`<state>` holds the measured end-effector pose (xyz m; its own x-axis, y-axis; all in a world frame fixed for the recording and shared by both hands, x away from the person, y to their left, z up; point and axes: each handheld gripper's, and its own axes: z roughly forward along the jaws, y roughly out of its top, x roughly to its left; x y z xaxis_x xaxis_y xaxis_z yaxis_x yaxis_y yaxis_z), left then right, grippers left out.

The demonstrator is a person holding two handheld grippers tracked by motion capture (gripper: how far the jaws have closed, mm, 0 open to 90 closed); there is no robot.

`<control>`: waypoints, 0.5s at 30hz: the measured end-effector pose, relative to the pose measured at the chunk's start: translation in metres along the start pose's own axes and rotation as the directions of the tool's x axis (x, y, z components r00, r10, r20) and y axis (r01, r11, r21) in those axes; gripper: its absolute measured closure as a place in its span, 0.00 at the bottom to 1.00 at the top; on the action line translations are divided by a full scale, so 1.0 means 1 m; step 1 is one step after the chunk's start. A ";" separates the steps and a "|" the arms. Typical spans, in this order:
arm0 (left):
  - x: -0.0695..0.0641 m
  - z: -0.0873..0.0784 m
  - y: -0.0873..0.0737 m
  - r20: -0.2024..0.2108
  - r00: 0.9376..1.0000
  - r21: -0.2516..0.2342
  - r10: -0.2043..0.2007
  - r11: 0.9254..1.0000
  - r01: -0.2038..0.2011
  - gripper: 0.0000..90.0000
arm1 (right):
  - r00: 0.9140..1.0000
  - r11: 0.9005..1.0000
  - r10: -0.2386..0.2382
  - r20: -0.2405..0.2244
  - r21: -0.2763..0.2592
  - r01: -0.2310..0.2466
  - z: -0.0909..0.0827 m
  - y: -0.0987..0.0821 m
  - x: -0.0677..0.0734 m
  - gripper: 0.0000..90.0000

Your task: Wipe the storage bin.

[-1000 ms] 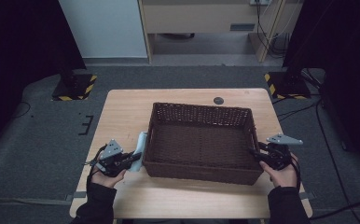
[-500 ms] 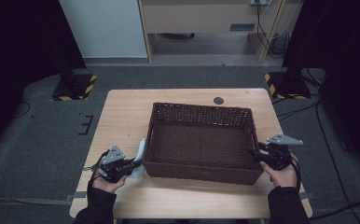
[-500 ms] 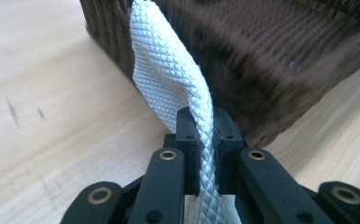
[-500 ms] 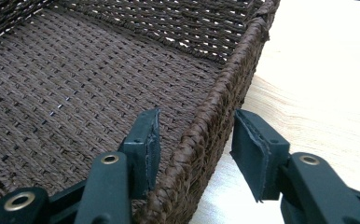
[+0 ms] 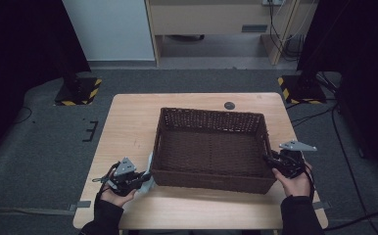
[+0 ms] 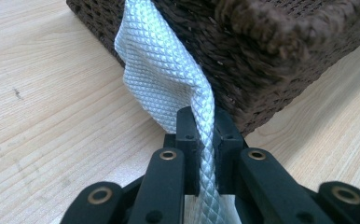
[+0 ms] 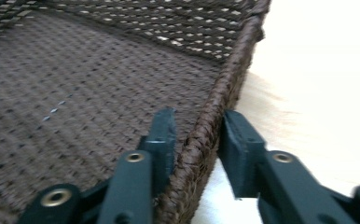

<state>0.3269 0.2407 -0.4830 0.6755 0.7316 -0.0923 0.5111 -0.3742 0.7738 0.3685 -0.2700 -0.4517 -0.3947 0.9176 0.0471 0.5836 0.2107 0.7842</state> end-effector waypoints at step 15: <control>0.004 -0.018 0.005 -0.017 1.000 -0.061 -0.022 0.998 0.021 0.92 | 0.998 1.000 0.017 0.062 -0.003 -0.017 0.006 0.006 0.008 0.78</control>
<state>0.3233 0.2517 -0.4681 0.6549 0.7493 -0.0985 0.4915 -0.3232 0.8087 0.3731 -0.2588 -0.4504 -0.3404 0.9400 0.0221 0.5876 0.1943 0.7855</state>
